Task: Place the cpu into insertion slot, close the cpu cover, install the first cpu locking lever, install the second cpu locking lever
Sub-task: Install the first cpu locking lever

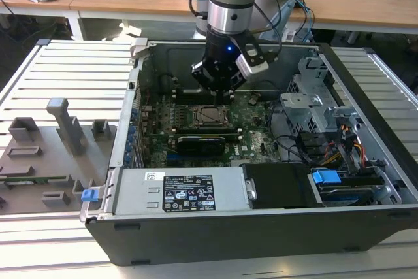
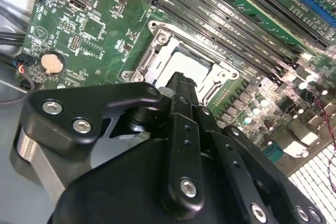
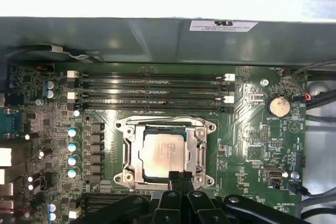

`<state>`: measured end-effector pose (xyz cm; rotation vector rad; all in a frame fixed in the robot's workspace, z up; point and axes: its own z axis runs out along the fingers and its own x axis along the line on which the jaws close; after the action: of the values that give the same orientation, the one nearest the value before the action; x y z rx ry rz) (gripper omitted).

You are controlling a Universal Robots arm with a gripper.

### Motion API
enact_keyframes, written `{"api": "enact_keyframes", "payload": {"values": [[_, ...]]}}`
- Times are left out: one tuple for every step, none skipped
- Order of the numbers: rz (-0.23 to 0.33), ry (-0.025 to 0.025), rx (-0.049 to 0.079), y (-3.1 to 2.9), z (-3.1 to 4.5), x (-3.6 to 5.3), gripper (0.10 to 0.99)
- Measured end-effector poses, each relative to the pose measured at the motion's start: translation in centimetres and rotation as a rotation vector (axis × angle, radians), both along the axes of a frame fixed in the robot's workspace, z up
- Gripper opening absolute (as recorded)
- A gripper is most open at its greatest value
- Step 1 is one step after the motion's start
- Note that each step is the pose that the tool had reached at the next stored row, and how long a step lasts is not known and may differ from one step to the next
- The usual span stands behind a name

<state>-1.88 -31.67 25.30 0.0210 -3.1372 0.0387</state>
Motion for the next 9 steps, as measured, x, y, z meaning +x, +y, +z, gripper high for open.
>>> {"api": "enact_keyframes", "payload": {"values": [[0.0,0.0,0.0,0.0,0.21,0.0,0.106],[0.0,0.0,0.0,0.0,0.37,0.0,0.106],[0.0,0.0001,0.0,0.0,0.55,0.0,0.106],[0.0,0.0,0.0,0.0,0.83,0.0,0.106],[0.0,0.0,0.0,0.0,1.0,0.01,0.106],[0.0,-0.0002,0.0,0.0,1.04,0.02,0.106],[0.0,0.0,0.0,0.0,1.06,0.02,0.106],[0.0,0.0,0.0,0.0,1.07,0.01,0.106],[0.0,0.0,0.0,0.0,1.08,0.01,0.106]]}}
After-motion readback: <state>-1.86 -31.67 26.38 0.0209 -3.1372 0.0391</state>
